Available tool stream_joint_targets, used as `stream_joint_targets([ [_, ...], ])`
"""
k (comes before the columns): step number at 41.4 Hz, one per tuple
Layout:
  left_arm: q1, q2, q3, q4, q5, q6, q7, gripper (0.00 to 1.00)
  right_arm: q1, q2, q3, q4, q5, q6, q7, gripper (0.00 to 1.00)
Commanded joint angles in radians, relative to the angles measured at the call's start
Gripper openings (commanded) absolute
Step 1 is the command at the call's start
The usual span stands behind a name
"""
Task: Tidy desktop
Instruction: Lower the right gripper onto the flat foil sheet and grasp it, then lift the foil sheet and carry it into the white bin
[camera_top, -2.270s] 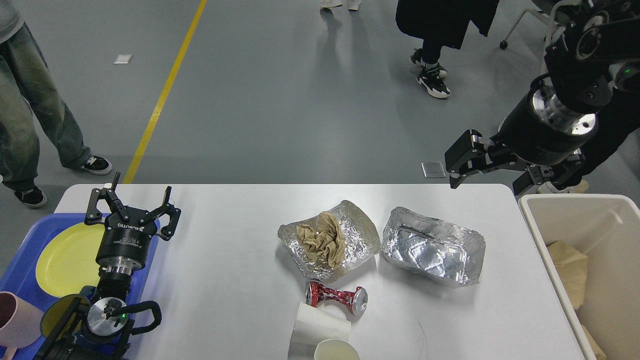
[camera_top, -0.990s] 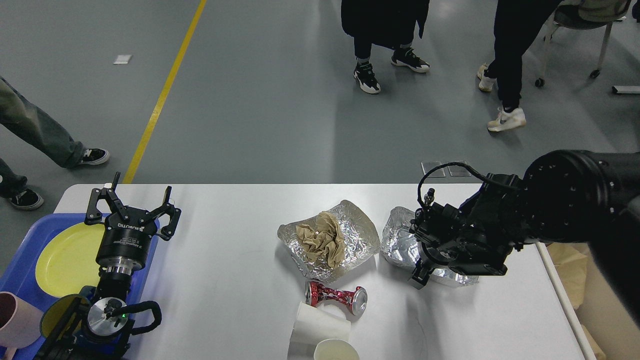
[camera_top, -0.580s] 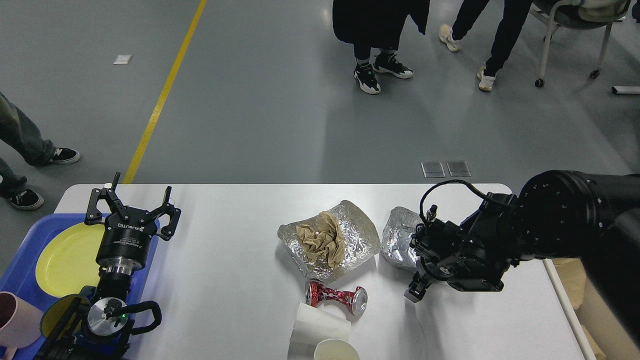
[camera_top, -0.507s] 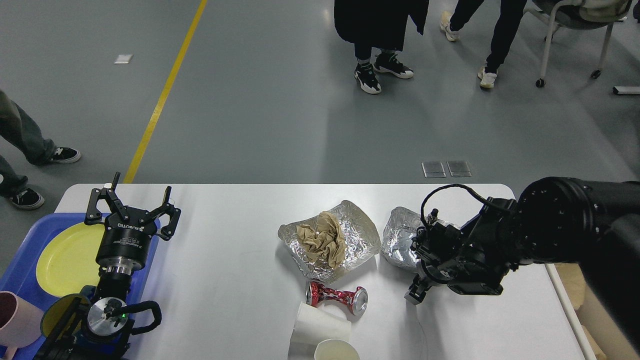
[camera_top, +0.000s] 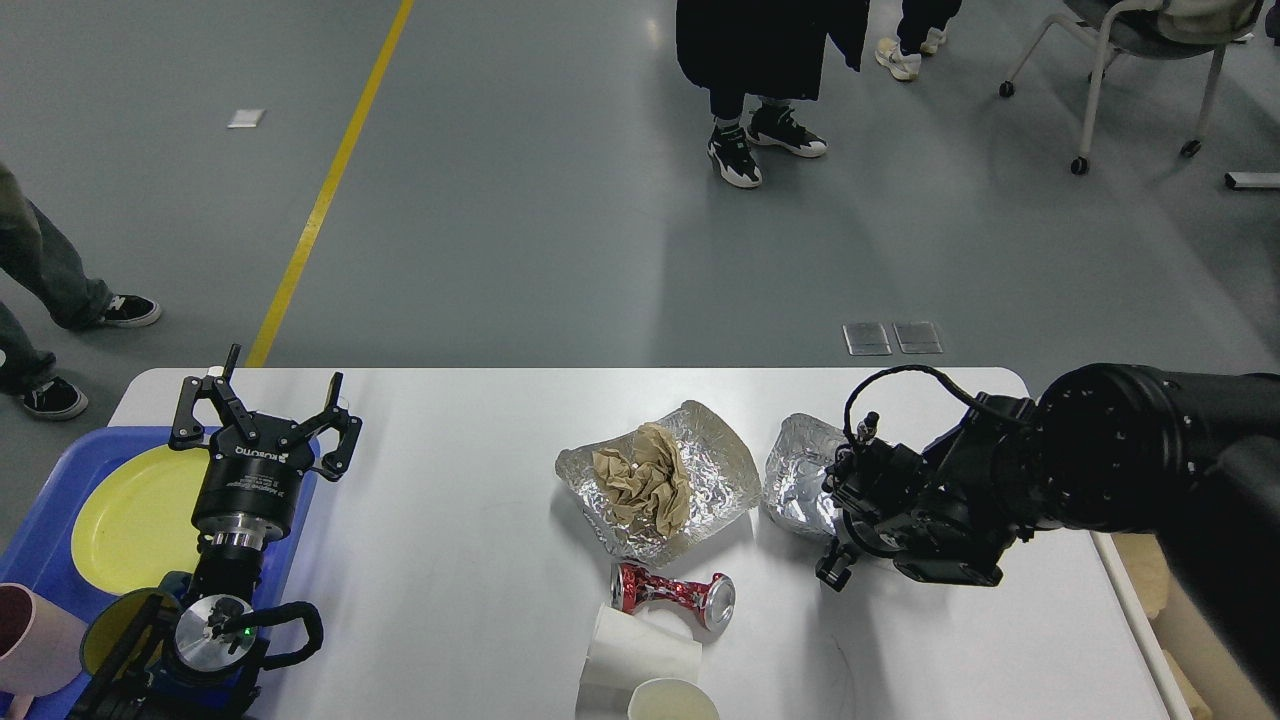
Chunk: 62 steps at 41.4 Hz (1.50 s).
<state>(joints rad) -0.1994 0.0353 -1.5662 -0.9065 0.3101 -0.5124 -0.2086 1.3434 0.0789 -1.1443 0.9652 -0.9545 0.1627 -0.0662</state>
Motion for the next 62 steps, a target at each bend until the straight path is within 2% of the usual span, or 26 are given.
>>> stream_joint_targets([
  [1, 0.0, 0.0, 0.0, 0.0, 0.0, 0.0, 0.0, 0.97, -0.003, 0.004, 0.0, 0.006, 0.008, 0.001, 0.0, 0.29],
  [16, 0.0, 0.0, 0.0, 0.0, 0.0, 0.0, 0.0, 0.97, -0.02, 0.005, 0.024, 0.006, 0.01, 0.001, 0.0, 0.29],
  [17, 0.0, 0.0, 0.0, 0.0, 0.0, 0.0, 0.0, 0.97, -0.02, 0.005, 0.026, 0.006, 0.01, 0.001, 0.0, 0.27],
  [19, 0.0, 0.0, 0.0, 0.0, 0.0, 0.0, 0.0, 0.97, -0.018, 0.005, 0.028, 0.006, 0.01, 0.003, -0.001, 0.17],
  [21, 0.0, 0.0, 0.0, 0.0, 0.0, 0.0, 0.0, 0.97, -0.017, 0.007, 0.026, 0.006, 0.01, 0.014, -0.001, 0.0],
  [35, 0.0, 0.0, 0.0, 0.0, 0.0, 0.0, 0.0, 0.97, -0.012, 0.002, 0.028, 0.006, 0.051, 0.018, -0.018, 0.0],
  [43, 0.0, 0.0, 0.0, 0.0, 0.0, 0.0, 0.0, 0.97, 0.017, -0.008, 0.023, 0.015, 0.189, 0.023, -0.017, 0.0],
  [47, 0.0, 0.0, 0.0, 0.0, 0.0, 0.0, 0.0, 0.97, 0.088, -0.05, 0.021, 0.061, 0.226, 0.038, -0.015, 0.0],
  [51, 0.0, 0.0, 0.0, 0.0, 0.0, 0.0, 0.0, 0.97, 0.206, -0.083, 0.025, 0.177, 0.295, 0.06, -0.012, 0.0],
  [56, 0.0, 0.0, 0.0, 0.0, 0.0, 0.0, 0.002, 0.97, 0.353, -0.103, 0.015, 0.277, 0.423, 0.127, -0.017, 0.0],
  [62, 0.0, 0.0, 0.0, 0.0, 0.0, 0.0, 0.002, 0.97, 0.531, -0.152, 0.021, 0.296, 0.643, 0.343, -0.018, 0.0],
])
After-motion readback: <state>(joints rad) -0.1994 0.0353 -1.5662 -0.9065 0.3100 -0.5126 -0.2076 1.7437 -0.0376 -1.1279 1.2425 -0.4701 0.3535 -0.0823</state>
